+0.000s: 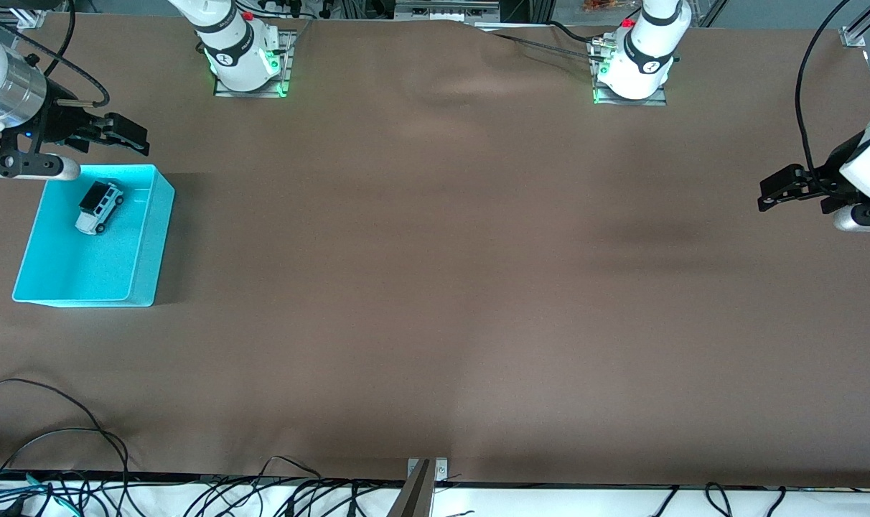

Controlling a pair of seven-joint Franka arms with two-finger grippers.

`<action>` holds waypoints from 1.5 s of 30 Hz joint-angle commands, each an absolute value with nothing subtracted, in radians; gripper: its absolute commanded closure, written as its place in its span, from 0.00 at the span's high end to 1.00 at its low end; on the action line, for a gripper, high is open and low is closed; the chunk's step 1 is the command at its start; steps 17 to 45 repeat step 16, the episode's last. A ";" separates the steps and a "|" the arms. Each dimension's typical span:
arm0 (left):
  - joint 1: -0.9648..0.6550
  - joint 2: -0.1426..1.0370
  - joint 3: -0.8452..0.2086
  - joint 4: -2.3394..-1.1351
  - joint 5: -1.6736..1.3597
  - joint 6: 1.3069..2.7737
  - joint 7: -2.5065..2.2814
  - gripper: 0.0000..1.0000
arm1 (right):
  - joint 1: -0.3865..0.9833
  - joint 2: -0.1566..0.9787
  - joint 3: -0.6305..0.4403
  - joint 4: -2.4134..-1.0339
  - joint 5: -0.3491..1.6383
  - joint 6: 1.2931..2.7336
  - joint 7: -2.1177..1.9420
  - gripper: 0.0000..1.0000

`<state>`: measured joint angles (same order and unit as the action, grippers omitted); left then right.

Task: Wind and store white jeep toy

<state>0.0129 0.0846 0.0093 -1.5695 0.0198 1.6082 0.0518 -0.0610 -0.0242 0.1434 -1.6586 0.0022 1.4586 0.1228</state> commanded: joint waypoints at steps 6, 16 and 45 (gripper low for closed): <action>0.009 0.077 0.011 -1.565 0.029 1.608 0.074 1.00 | -0.061 -0.028 0.138 -1.652 0.008 1.453 0.104 1.00; 0.009 0.077 0.011 -1.565 0.029 1.608 0.074 1.00 | -0.061 -0.031 0.138 -1.652 0.006 1.450 0.103 1.00; 0.009 0.077 0.011 -1.565 0.029 1.608 0.074 1.00 | -0.061 -0.031 0.138 -1.652 0.006 1.450 0.103 1.00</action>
